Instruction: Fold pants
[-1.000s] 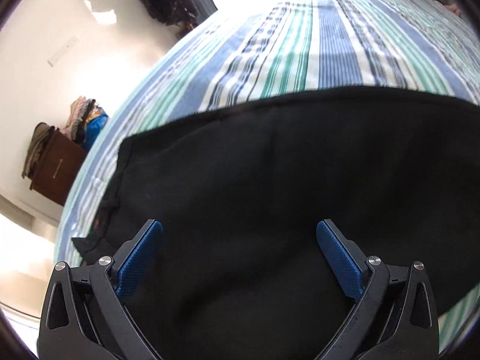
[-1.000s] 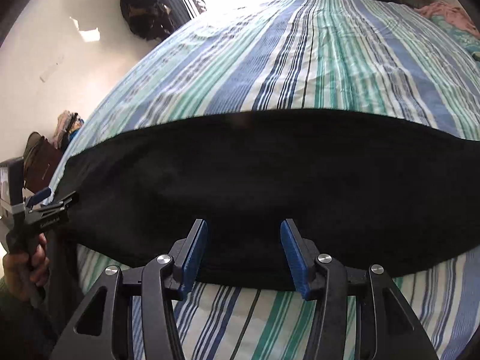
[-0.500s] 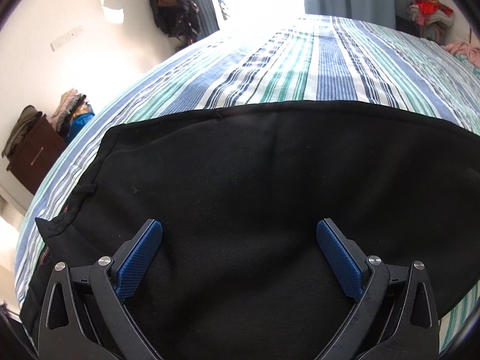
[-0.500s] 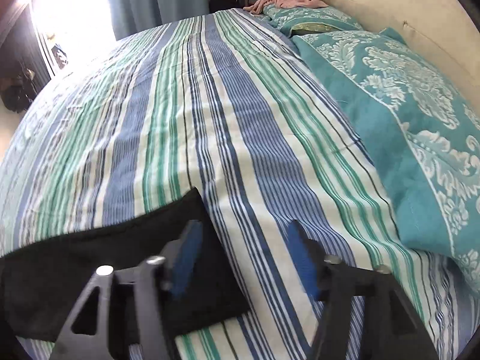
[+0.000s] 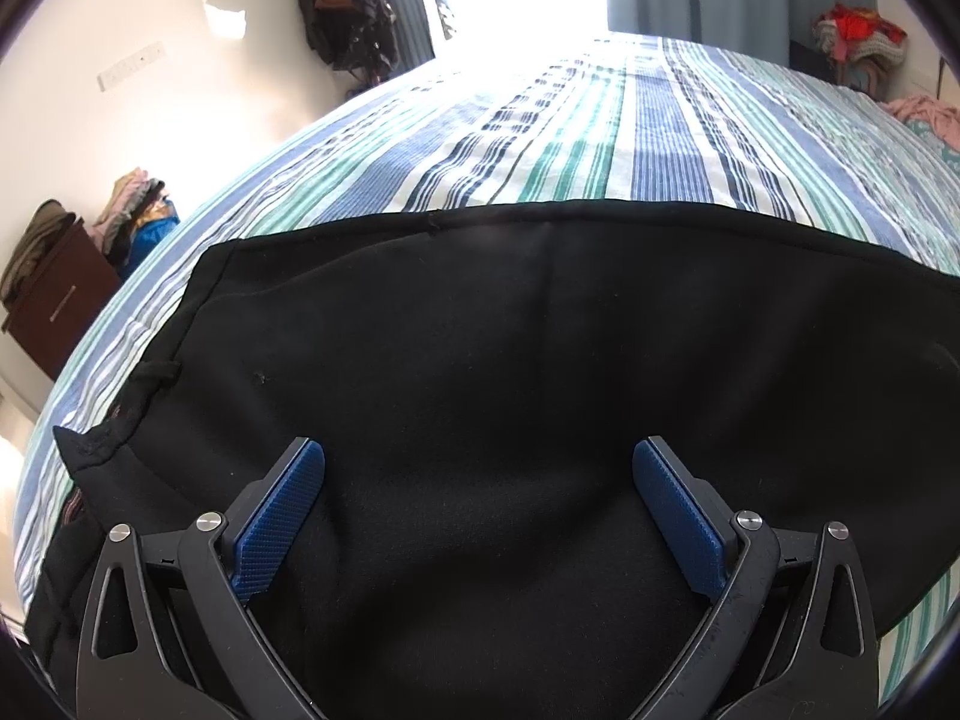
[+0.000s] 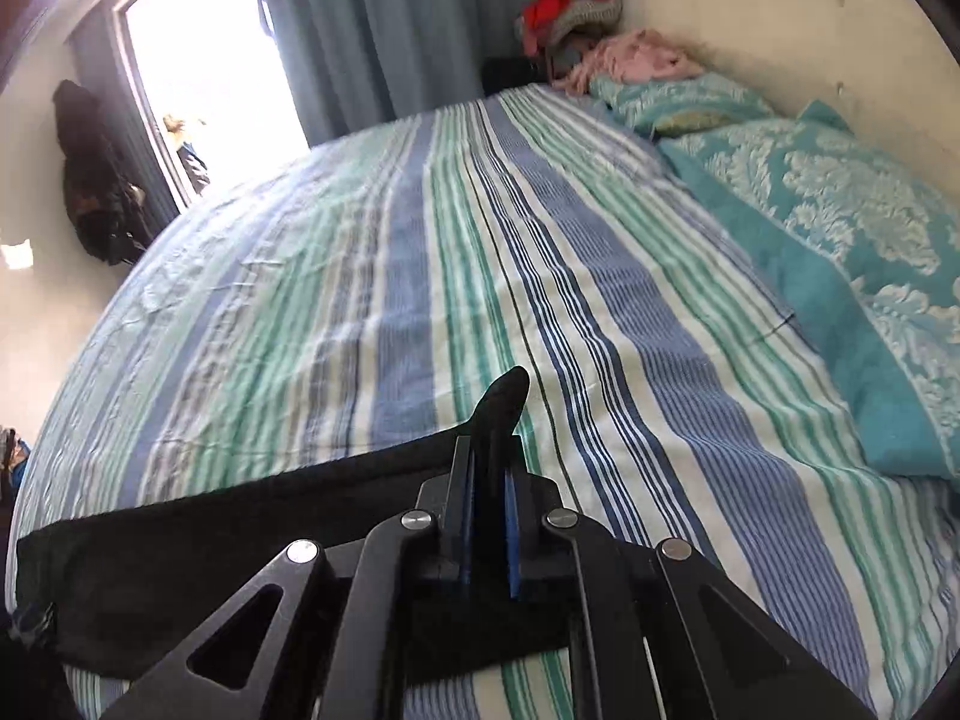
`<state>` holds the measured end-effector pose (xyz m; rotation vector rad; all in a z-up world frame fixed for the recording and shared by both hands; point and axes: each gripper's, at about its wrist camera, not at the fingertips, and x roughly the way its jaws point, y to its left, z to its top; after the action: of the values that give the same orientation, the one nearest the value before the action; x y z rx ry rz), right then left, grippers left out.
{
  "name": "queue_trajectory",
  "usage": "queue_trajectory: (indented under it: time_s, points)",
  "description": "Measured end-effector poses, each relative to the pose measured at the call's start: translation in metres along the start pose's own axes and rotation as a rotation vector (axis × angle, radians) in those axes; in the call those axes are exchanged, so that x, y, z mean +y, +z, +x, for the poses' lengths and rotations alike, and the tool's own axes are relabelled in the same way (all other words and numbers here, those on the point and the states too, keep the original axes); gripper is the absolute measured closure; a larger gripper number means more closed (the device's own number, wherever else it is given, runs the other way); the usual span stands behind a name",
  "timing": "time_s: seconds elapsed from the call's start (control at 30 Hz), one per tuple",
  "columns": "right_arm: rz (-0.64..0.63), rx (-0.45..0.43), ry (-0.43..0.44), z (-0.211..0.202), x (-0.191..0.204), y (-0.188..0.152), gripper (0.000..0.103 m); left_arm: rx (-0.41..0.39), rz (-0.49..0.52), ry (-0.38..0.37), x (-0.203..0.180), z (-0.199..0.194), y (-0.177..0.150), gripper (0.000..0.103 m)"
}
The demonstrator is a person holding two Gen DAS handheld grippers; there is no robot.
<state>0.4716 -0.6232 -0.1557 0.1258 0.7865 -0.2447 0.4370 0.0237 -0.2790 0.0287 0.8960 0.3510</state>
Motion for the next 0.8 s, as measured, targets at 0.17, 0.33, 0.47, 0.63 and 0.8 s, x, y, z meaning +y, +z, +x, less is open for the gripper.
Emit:
queue_trajectory:
  time_s: [0.17,0.33,0.47,0.63,0.8]
  points:
    - [-0.044,-0.151,0.036,-0.137,0.027,-0.070,0.095,0.032,0.029,0.037,-0.005,-0.002,0.007,0.001]
    - [-0.027,-0.122,-0.012,-0.219,0.032,-0.176,0.095,0.160,0.112,-0.012,-0.005,-0.031,0.025,0.001]
    - [0.043,0.081,-0.224,-0.217,0.007,-0.246,0.074,0.111,0.114,-0.089,0.016,-0.079,0.014,0.001]
    - [0.336,0.070,-0.388,-0.255,-0.045,-0.259,0.054,0.093,0.158,-0.077,0.046,-0.098,-0.020,0.001]
    - [0.506,0.014,-0.119,-0.286,-0.038,-0.267,0.049,0.119,0.140,-0.045,0.069,-0.079,-0.052,0.001]
